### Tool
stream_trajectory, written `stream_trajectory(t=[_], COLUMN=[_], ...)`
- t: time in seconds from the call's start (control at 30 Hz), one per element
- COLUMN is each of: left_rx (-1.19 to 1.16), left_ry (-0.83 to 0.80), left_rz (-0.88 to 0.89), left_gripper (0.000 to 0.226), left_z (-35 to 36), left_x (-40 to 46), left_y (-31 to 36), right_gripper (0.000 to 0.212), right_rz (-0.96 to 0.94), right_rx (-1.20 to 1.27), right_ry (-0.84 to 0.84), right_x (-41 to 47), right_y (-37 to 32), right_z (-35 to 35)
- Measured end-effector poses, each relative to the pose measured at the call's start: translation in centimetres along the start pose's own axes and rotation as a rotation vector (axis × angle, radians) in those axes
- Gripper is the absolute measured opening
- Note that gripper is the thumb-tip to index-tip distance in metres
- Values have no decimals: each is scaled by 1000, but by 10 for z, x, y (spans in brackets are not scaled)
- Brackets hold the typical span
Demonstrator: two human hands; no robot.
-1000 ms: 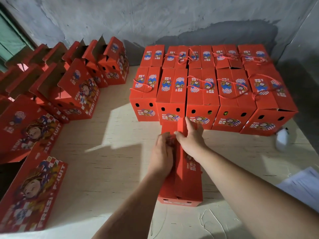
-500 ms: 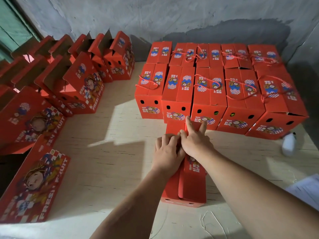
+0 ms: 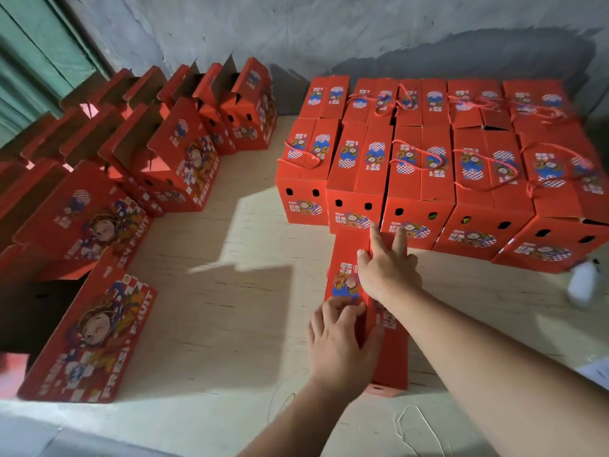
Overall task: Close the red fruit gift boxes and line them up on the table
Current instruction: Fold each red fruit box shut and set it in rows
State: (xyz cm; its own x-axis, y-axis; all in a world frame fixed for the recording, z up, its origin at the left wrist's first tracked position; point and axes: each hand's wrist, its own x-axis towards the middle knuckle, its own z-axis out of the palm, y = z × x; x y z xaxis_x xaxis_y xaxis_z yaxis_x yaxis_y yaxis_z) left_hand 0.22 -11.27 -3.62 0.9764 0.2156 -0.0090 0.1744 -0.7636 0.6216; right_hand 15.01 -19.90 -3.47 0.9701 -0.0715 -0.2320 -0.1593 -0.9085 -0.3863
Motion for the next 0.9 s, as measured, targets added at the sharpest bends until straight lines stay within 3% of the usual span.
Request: stream_trajectory(t=[0.2, 0.3, 0.4, 0.5, 0.6, 0.67, 0.73, 0.8, 0.87, 0.9], left_rx=[-8, 166, 149, 214, -98, -403, -660, -797, -870, -919], left_ry=[-154, -97, -47, -71, -89, -107, -288, -511, -436, -332], left_rz=[42, 106, 47, 60, -68, -364, -721, -838, -743, -695], left_gripper=[56, 67, 82, 96, 101, 94, 74, 62, 52, 45], left_z=[-9, -2, 2, -3, -13, -18, -24, -30, -29, -29], left_x=[6, -1, -5, 1, 4, 5, 3, -3, 1, 5], left_y=[-12, -9, -3, -8, -18, -33, -49, -56, -58, -54], right_gripper=[84, 71, 60, 56, 64, 72, 75, 91, 101, 91], right_rz=[-97, -187, -225, -242, -255, -124, 261, 613, 727, 720], right_rx=[130, 70, 3, 3, 197, 493, 657, 799, 1049, 1121], right_ry=[-170, -79, 60, 52, 22, 135, 204, -116, -464, -489], right_x=[-8, -29, -42, -38, -34, -41, -55, -75, -88, -90], right_y=[18, 30, 33, 34, 36, 42, 57, 66, 64, 60], right_z=[-11, 4, 13, 11, 9, 6, 10, 14, 14, 11])
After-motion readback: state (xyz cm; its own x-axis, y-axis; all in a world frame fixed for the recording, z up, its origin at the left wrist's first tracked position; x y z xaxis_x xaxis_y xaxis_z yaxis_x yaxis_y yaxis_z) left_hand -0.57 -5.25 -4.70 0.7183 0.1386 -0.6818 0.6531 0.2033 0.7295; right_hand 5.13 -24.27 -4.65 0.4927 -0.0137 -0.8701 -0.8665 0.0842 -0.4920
